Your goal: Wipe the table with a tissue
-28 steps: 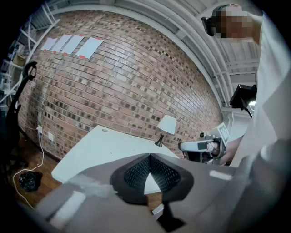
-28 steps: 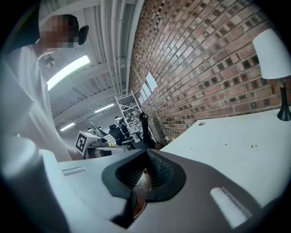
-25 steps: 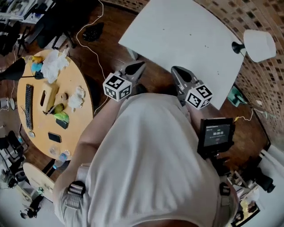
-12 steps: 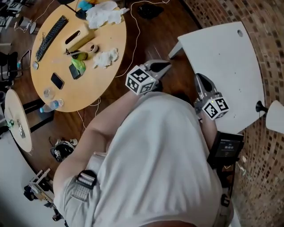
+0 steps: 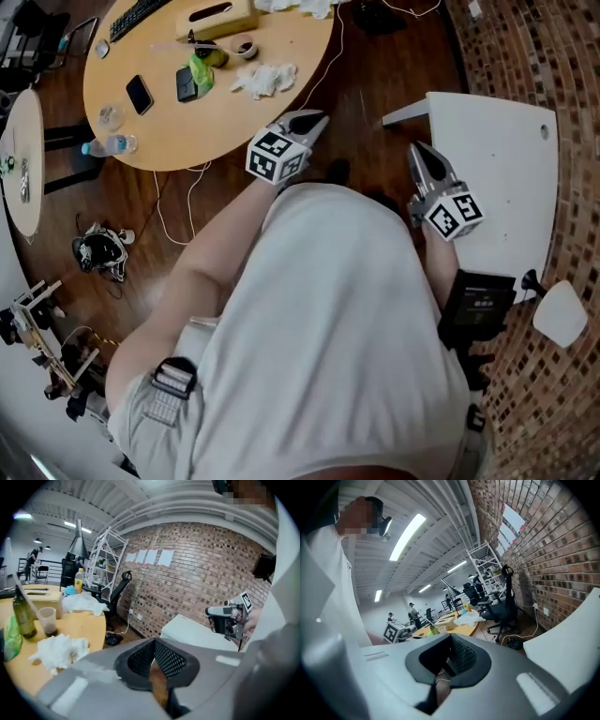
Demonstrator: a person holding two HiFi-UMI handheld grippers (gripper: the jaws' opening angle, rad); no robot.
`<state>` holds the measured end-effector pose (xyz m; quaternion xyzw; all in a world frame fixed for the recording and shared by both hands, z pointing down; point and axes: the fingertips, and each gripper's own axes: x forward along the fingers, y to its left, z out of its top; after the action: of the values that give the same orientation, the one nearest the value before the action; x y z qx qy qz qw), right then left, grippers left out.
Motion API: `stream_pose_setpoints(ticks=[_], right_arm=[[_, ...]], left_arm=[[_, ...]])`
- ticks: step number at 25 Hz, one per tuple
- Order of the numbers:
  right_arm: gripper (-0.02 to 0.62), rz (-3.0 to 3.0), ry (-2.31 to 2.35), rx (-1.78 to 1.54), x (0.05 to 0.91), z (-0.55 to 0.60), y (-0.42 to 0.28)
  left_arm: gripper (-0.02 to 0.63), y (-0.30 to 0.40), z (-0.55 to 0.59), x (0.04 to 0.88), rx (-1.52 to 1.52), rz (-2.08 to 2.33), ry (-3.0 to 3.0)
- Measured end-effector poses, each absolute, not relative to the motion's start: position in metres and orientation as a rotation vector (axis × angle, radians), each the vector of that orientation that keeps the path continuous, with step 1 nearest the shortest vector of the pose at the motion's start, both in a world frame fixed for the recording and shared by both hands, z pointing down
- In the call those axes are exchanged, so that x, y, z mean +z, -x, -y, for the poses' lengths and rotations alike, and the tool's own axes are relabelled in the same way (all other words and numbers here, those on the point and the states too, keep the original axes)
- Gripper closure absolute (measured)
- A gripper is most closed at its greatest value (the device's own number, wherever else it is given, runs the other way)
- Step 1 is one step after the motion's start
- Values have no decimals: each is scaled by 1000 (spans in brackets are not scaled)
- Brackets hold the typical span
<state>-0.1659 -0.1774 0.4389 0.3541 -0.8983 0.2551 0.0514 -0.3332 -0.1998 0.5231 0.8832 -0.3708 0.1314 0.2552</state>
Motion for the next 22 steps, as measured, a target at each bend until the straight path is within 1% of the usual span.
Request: stream_pose_setpoints(ticks=[4, 9, 10, 12, 15, 19, 22], right_arm=[[588, 2760, -927, 779, 441, 183, 199], [588, 2764, -853, 772, 443, 183, 215], [588, 2762, -850, 773, 443, 182, 216], [588, 2755, -858, 776, 443, 179, 213], [588, 2747, -904, 785, 441, 173, 202], [588, 2728, -1008, 796, 439, 168, 179], [588, 2701, -1091, 813, 442, 164, 161]], left_arm=[[600, 387, 201, 542, 346, 1167, -2278], [517, 448, 206, 572, 464, 1360, -2154], [511, 457, 208, 577, 501, 1388, -2140], [491, 474, 217, 584, 581, 1429, -2120], [426, 490, 236, 586, 681, 1462, -2114], [386, 498, 267, 587, 787, 1478, -2120], [362, 503, 282, 603, 871, 1464, -2084]])
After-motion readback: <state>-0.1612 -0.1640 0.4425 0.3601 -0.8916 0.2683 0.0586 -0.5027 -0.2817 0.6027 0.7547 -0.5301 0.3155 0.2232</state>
